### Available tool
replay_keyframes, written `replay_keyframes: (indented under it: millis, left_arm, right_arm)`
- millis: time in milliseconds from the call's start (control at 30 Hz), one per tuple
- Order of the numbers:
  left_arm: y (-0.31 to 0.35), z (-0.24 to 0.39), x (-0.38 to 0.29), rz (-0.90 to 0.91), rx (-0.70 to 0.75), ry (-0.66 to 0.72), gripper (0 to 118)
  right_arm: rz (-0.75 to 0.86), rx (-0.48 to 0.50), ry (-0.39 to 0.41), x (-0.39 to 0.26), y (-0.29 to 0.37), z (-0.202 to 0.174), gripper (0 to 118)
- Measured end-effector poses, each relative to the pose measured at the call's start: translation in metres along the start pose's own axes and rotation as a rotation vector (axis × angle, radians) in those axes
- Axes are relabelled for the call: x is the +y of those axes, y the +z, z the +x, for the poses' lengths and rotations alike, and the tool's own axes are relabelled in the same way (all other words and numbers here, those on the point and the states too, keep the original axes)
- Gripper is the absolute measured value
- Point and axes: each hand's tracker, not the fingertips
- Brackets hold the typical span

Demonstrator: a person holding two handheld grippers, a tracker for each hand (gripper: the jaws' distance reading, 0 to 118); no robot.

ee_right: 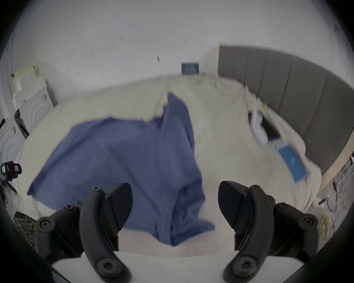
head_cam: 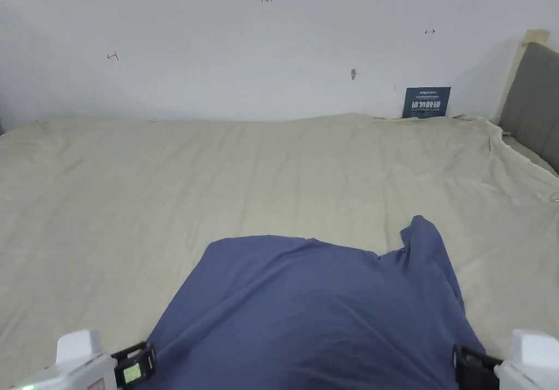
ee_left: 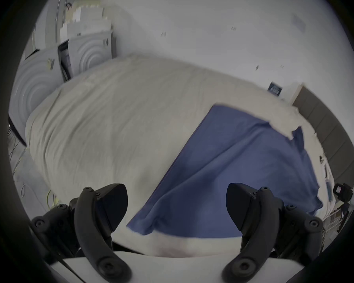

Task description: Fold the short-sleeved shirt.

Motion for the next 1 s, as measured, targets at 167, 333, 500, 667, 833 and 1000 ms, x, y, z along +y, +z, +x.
replay_keyframes:
  millis: [167, 333, 500, 667, 833, 1000]
  left_arm:
    - [0.037, 0.037, 0.045, 0.193, -0.078, -0.057, 103]
    - [0.061, 0.071, 0.066, 0.395, -0.1, -0.109, 83]
    - [0.058, 0.09, 0.079, 0.448, -0.159, -0.146, 10]
    - [0.036, 0.095, 0.095, 0.388, -0.234, -0.104, 0]
    - [-0.007, 0.101, 0.119, 0.314, -0.253, -0.106, 0]
    - [-0.074, 0.11, 0.156, 0.193, -0.275, -0.141, 0]
  right_arm:
    - [0.224, 0.008, 0.043, 0.054, 0.042, -0.014, 90]
    - [0.369, -0.062, 0.096, 0.079, 0.068, -0.032, 80]
    - [0.46, -0.063, 0.151, 0.084, 0.076, -0.044, 5]
    - [0.462, -0.033, 0.133, 0.095, 0.066, -0.047, 0]
    - [0.438, -0.023, 0.119, 0.104, 0.046, -0.046, 0]
    - [0.401, -0.031, 0.126, 0.109, 0.015, -0.044, 0]
